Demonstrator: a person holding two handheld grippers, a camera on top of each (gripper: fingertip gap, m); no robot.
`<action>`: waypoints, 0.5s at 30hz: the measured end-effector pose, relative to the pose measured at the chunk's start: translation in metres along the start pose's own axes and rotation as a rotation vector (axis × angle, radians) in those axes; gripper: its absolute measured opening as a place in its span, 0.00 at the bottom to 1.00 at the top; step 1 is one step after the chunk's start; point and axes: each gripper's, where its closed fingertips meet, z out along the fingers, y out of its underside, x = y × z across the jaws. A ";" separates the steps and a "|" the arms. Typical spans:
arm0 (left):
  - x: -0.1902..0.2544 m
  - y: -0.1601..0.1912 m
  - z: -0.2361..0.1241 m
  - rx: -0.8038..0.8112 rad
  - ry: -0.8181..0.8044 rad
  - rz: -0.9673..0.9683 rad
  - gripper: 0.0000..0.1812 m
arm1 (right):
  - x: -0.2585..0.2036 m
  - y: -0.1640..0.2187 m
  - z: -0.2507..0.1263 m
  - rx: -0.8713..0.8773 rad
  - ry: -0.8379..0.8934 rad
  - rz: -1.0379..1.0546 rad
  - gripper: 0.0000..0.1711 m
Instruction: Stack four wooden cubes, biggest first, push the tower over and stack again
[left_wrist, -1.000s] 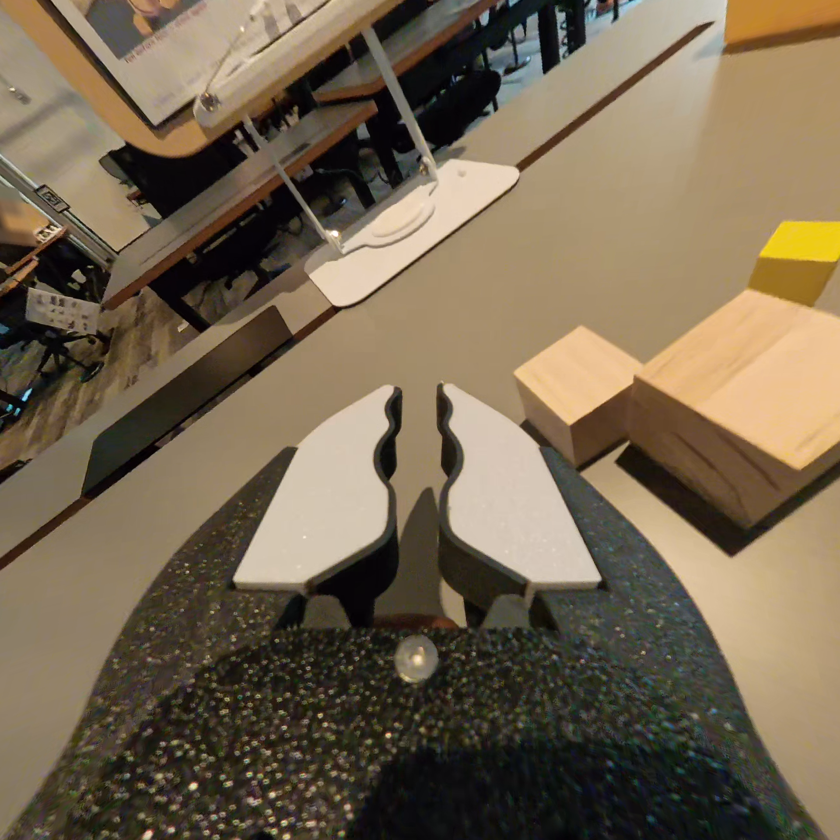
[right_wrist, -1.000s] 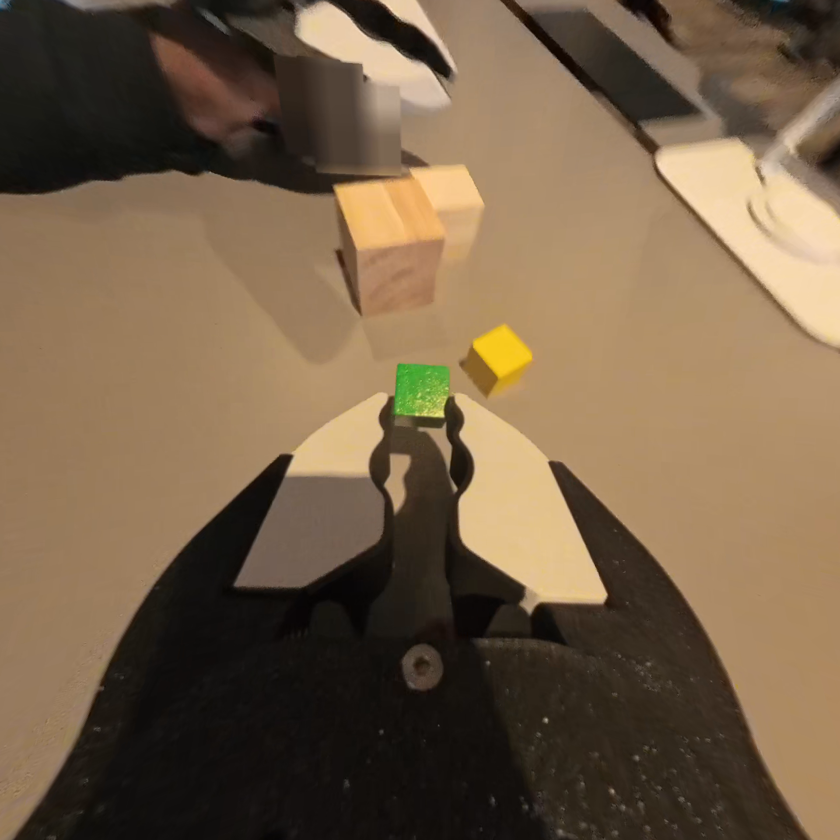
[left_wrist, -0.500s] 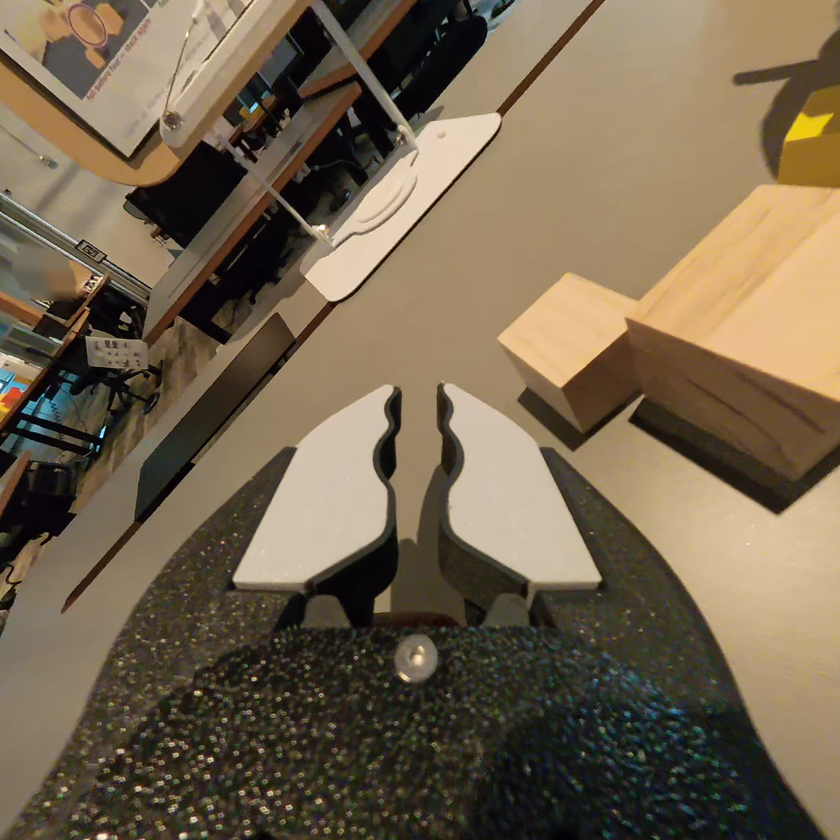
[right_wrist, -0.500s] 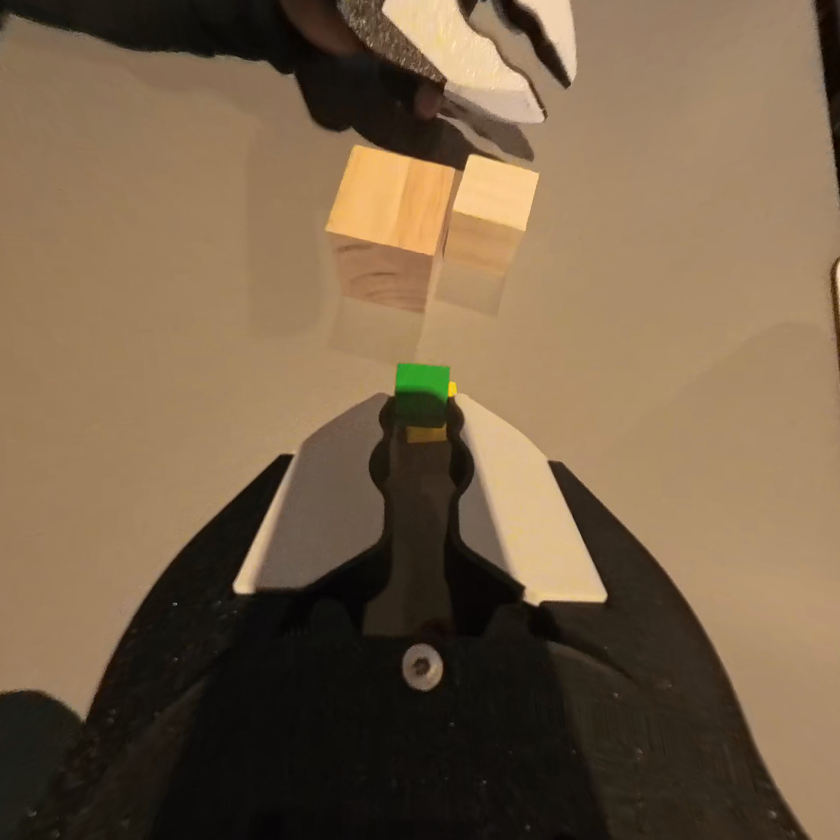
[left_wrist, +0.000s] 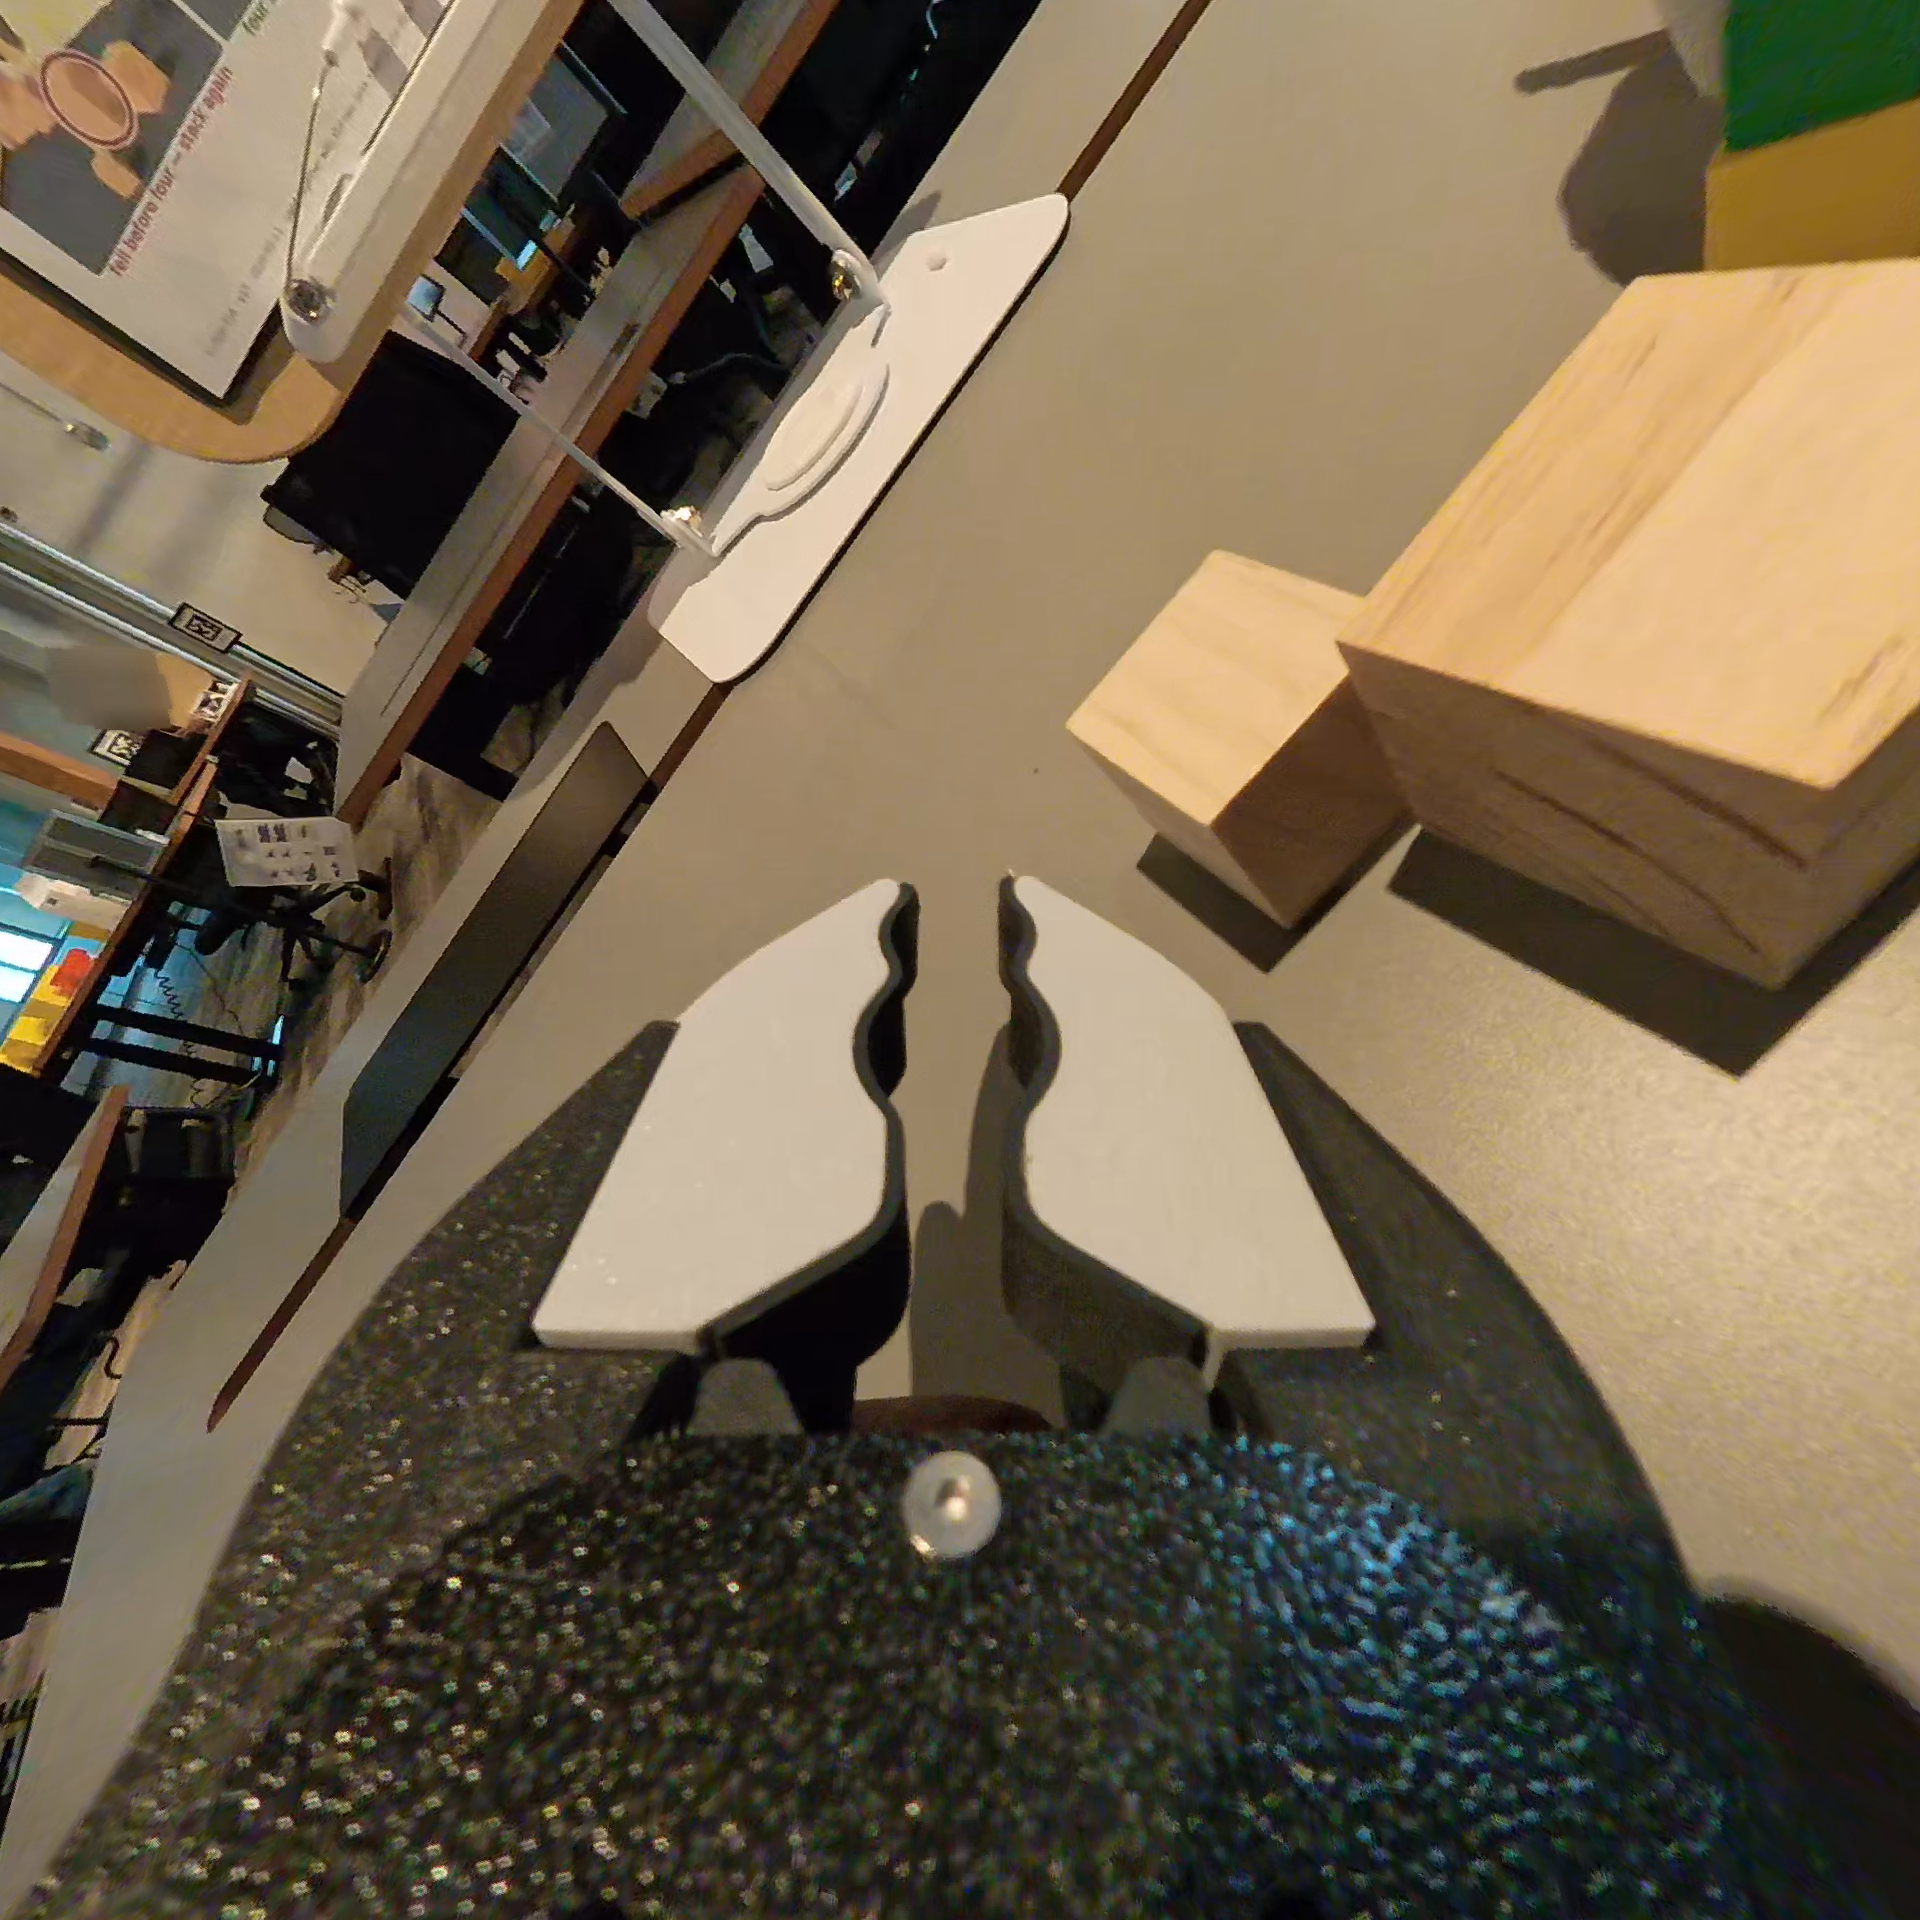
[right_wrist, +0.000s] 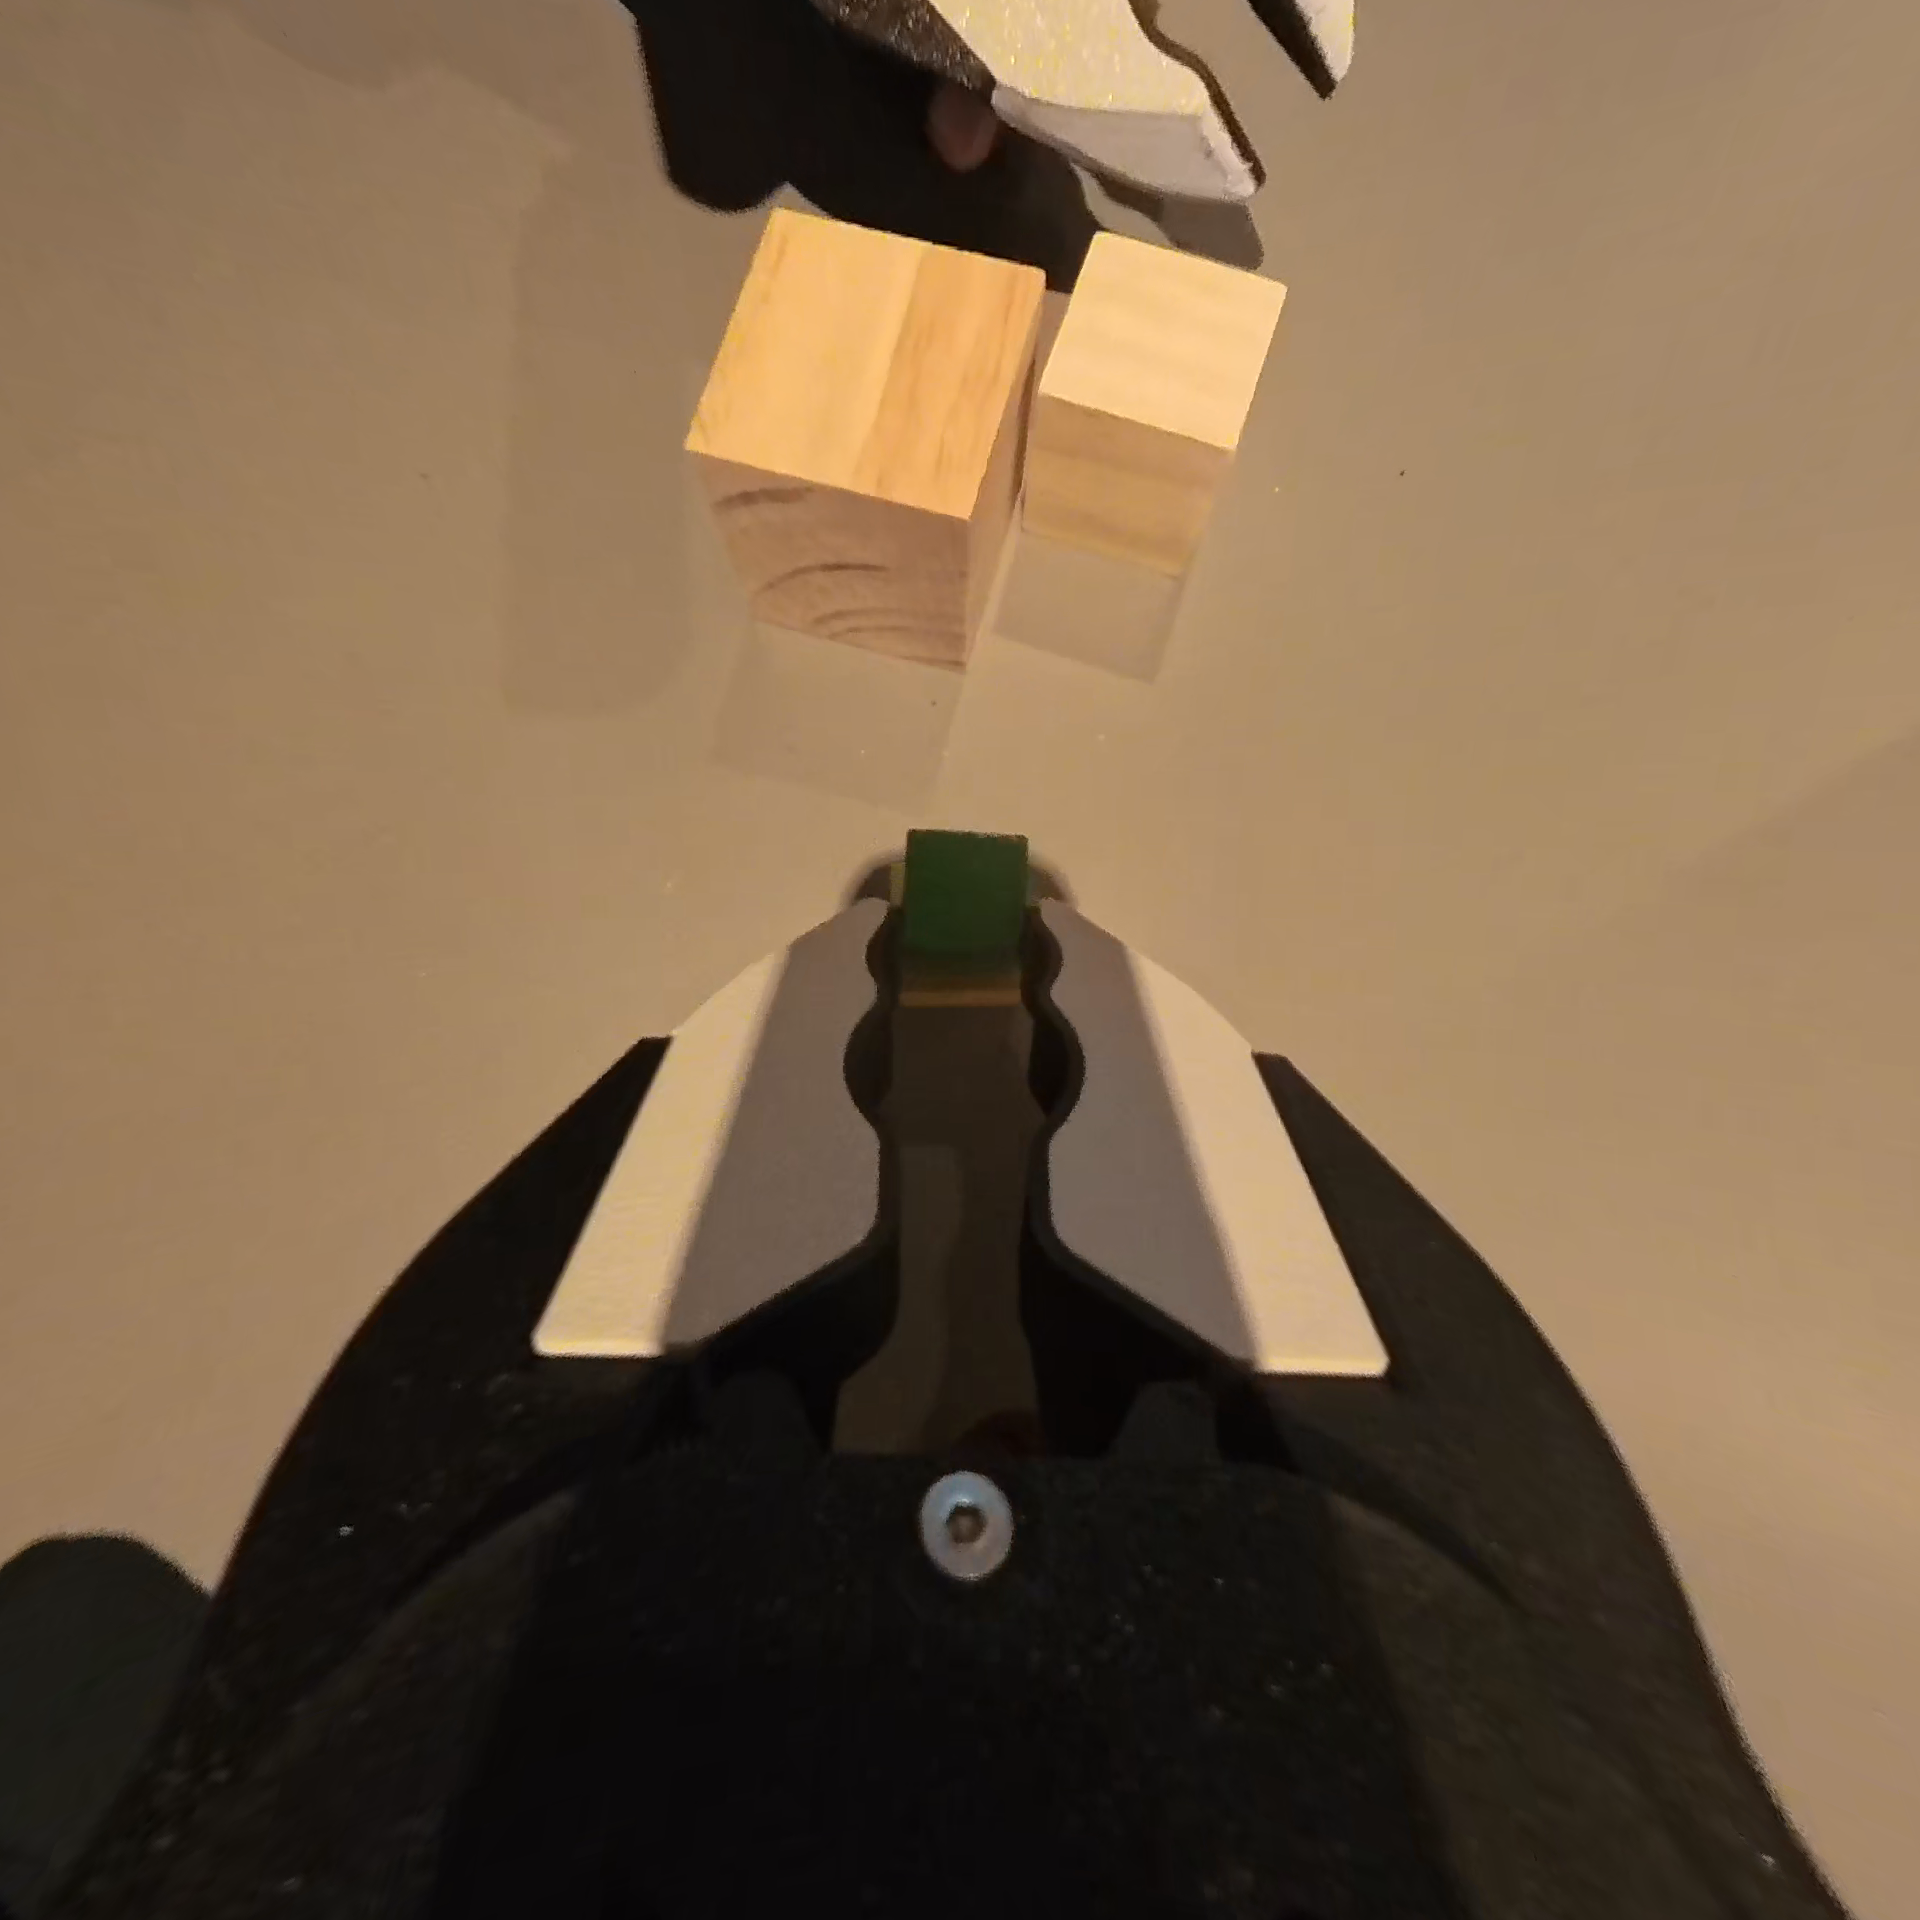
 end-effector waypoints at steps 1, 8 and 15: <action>0.001 0.000 0.000 -0.001 0.002 0.002 0.08 | 0.000 0.000 0.000 0.000 -0.002 0.002 0.13; 0.002 0.002 0.002 -0.013 0.017 0.006 0.08 | 0.000 0.002 -0.001 -0.008 0.010 0.002 0.13; 0.004 0.002 0.002 -0.015 0.026 0.011 0.08 | -0.001 0.001 0.000 -0.010 0.011 0.003 0.13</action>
